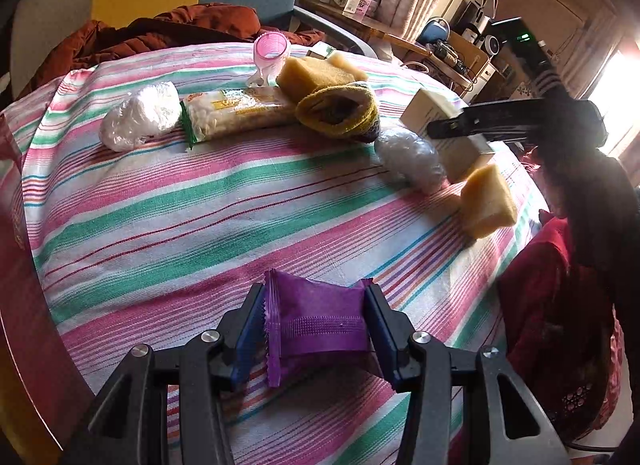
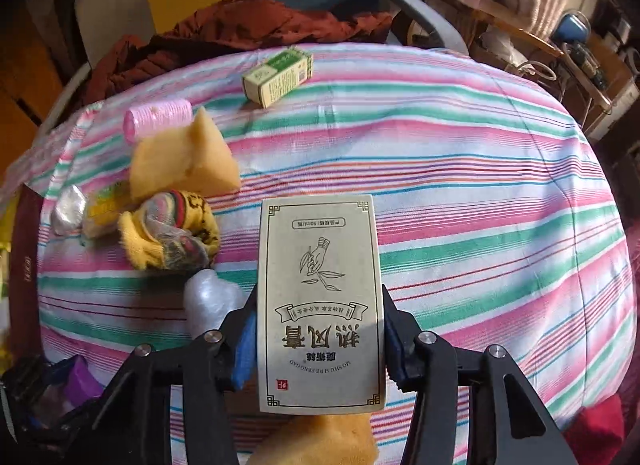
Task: Organize objects
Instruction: 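Grasp the cream printed box with the right tool while the left tool holds the purple packet, then carry purple packet and cream box into the gold tray and release both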
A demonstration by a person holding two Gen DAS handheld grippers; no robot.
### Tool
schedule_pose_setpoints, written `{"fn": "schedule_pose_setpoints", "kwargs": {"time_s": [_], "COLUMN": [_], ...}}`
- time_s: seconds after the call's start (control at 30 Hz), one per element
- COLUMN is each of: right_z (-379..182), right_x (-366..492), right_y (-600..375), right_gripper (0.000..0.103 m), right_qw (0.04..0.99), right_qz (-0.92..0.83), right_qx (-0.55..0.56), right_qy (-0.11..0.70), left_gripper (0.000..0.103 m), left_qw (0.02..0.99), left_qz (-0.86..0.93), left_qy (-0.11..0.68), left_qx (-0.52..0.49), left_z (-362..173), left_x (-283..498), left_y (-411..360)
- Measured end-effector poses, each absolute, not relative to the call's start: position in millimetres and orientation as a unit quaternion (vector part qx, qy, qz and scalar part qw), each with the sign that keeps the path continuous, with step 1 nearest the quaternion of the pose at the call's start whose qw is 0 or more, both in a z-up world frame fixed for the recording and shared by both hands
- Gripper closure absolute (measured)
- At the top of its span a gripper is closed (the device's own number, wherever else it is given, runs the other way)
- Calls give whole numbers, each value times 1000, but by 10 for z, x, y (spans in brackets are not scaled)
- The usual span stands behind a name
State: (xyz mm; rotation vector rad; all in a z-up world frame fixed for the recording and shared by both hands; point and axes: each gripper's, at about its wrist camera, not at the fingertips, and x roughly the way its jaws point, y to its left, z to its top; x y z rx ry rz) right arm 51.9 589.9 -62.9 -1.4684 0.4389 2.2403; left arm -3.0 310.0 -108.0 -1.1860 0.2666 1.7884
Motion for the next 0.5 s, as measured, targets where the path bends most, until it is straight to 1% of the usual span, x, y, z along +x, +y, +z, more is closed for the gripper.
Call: {"fn": "schedule_pose_setpoints", "kwargs": {"time_s": [0.13,0.23,0.33,0.5], "right_z": [-419,-188,55,331], "right_x": [663,733,764,692], "right_y": [5850,5807,5793,5566], "right_gripper": [51,51,51,51], "right_qw": [237,268,284,265], "right_qz": [822,837,853,874], "right_qx": [-493,-456,-415,-382], "right_qy": [158,139,139,143], "left_gripper": [57,58,59,59], "left_qw": [469,461,466,472], "left_qz": [733,739,746,760], "left_qy": [115,120,118,97], "left_qx": [-479,-476,-461,-436], "left_z": [-1058,-1001,-874,-559], "left_x": [-20,-9,27,65], "left_y": [3097,3065,3006,2790]}}
